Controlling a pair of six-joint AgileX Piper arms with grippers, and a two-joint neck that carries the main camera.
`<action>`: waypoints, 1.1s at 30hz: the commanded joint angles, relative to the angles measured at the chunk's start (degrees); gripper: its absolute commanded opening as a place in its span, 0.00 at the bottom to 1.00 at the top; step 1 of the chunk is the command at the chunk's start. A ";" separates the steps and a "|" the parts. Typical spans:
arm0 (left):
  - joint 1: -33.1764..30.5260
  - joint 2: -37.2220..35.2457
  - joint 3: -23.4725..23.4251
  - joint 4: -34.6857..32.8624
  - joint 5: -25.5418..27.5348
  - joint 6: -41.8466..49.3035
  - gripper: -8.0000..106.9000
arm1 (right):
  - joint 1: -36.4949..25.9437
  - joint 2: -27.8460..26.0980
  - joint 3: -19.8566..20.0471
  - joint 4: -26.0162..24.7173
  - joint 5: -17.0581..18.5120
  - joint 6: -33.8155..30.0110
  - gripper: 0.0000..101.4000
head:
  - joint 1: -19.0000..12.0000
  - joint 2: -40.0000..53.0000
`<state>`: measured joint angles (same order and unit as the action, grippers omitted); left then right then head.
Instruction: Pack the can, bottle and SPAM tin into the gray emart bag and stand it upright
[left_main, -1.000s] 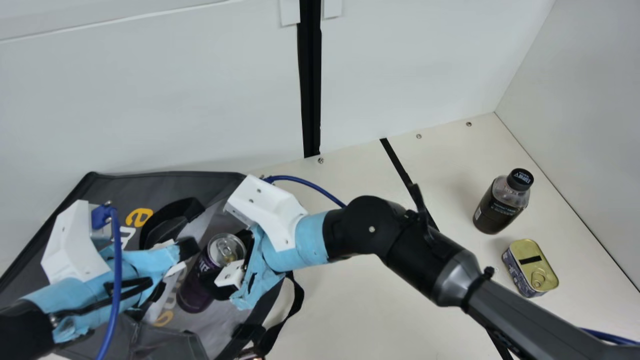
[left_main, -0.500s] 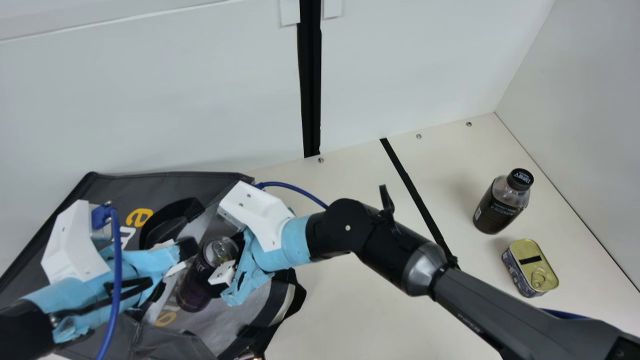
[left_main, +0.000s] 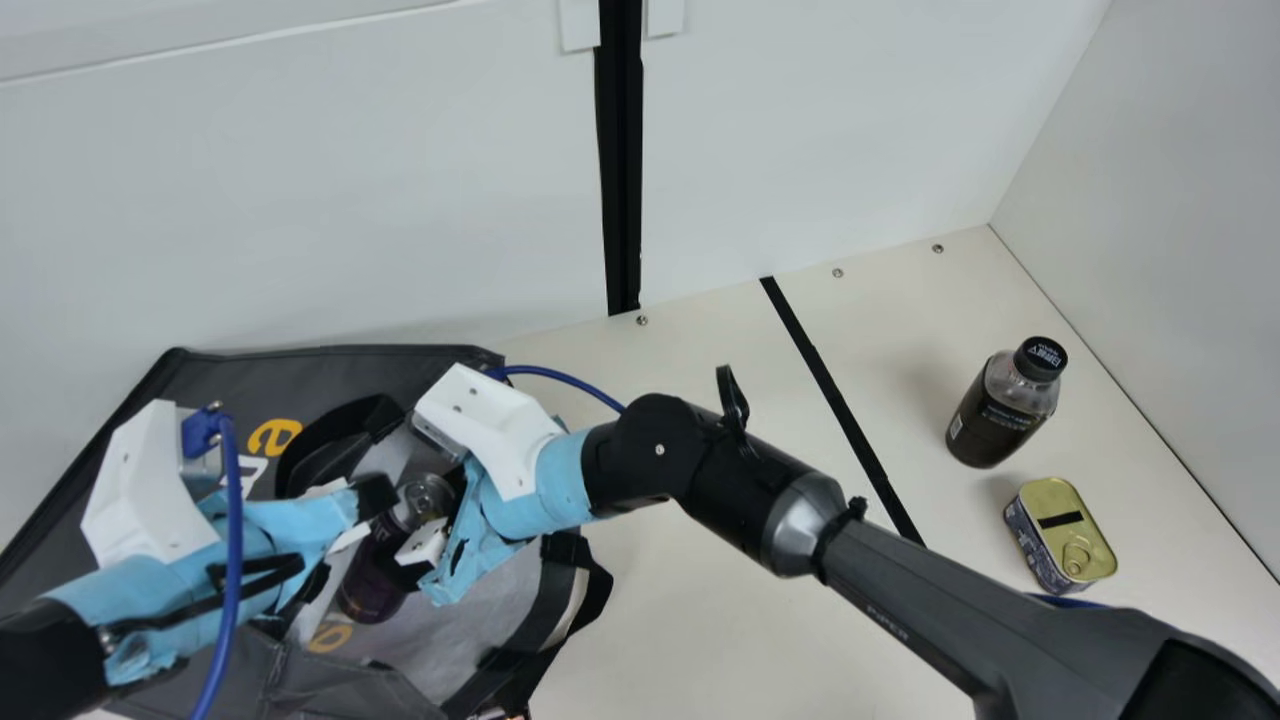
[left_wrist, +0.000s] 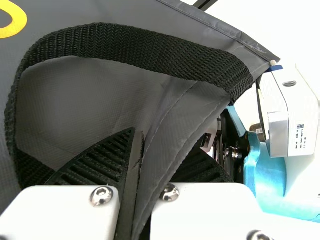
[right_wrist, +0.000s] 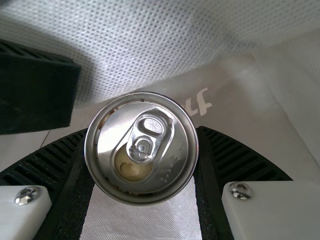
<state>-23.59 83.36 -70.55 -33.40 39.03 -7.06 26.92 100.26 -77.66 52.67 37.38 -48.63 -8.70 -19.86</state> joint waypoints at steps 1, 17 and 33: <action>0.00 0.00 0.00 0.00 0.00 0.00 0.00 | 0.09 0.18 -0.16 -0.18 0.03 0.17 0.00 | -1.30 -0.14; 0.00 0.00 0.00 0.00 0.00 0.00 0.00 | -0.30 0.19 -0.65 -1.52 1.03 0.91 0.53 | -1.30 -0.14; 0.00 0.00 0.00 0.00 0.00 0.00 0.00 | -1.57 -3.02 1.27 -1.67 4.03 -0.51 0.94 | -1.30 -0.14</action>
<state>-23.59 83.36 -70.55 -33.40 39.03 -7.06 25.41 97.35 -76.39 50.91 41.04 -49.09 -8.70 -19.95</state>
